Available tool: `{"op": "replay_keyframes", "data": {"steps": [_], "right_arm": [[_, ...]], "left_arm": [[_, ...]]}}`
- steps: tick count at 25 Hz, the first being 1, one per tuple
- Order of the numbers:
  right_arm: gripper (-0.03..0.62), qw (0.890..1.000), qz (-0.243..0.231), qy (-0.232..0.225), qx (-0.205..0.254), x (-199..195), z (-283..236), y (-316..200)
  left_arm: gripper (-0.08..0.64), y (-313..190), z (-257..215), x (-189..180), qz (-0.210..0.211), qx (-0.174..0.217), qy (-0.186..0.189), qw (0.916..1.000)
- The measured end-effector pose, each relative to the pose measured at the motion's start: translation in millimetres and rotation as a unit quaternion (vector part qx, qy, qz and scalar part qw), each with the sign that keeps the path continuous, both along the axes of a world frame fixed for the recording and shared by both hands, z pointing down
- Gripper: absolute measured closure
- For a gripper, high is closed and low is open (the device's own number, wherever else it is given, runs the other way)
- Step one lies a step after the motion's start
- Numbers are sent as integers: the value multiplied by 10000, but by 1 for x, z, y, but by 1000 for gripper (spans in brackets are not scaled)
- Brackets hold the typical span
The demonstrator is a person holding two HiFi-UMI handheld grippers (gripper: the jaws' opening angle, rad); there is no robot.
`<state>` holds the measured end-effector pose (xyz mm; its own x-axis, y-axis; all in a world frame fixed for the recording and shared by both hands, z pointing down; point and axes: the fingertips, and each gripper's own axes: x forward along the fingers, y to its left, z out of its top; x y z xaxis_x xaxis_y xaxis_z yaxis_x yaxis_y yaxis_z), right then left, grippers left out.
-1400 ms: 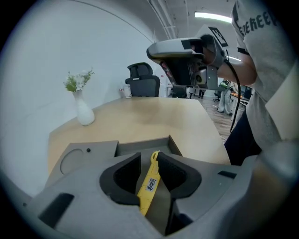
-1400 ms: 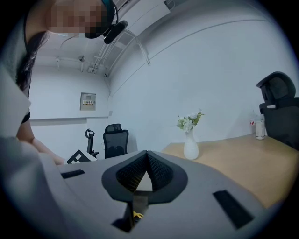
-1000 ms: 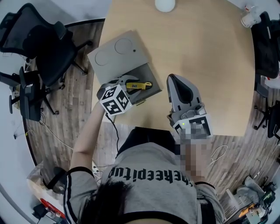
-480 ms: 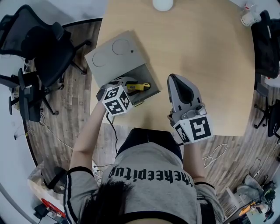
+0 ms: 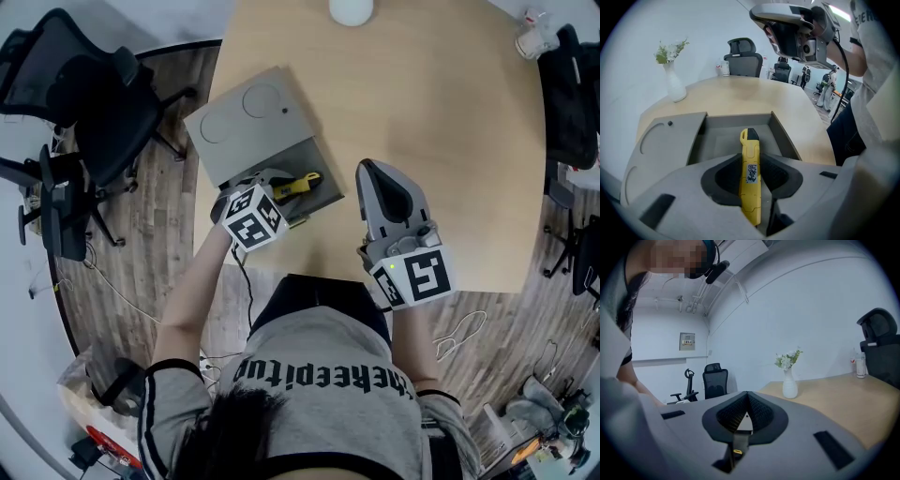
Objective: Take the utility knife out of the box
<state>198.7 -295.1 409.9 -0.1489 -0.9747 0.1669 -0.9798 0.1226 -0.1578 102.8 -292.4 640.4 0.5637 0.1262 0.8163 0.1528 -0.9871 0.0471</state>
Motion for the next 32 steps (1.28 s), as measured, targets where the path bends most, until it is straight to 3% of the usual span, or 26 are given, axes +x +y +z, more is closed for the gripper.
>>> {"op": "replay_keyframes", "data": {"steps": [5,11,18,32], "right_arm": [[586,10000,10,15,22,-4,-2,5],[586,10000,-34,53,62,-12,-7,9],[587,9997,-151,118,131,-30,-15,11],[586,9987,-369,287,201,-68,-26,19]], "left_arm": [[430,-7,-19,3,-505,66,457,9977],[430,-16,-52,1,-1094,99,1089,9880],[431,-28,-94,-10,-1642,286,1809,9693],[430,-22,-153,-45,-2378,305,2791,9299]]}}
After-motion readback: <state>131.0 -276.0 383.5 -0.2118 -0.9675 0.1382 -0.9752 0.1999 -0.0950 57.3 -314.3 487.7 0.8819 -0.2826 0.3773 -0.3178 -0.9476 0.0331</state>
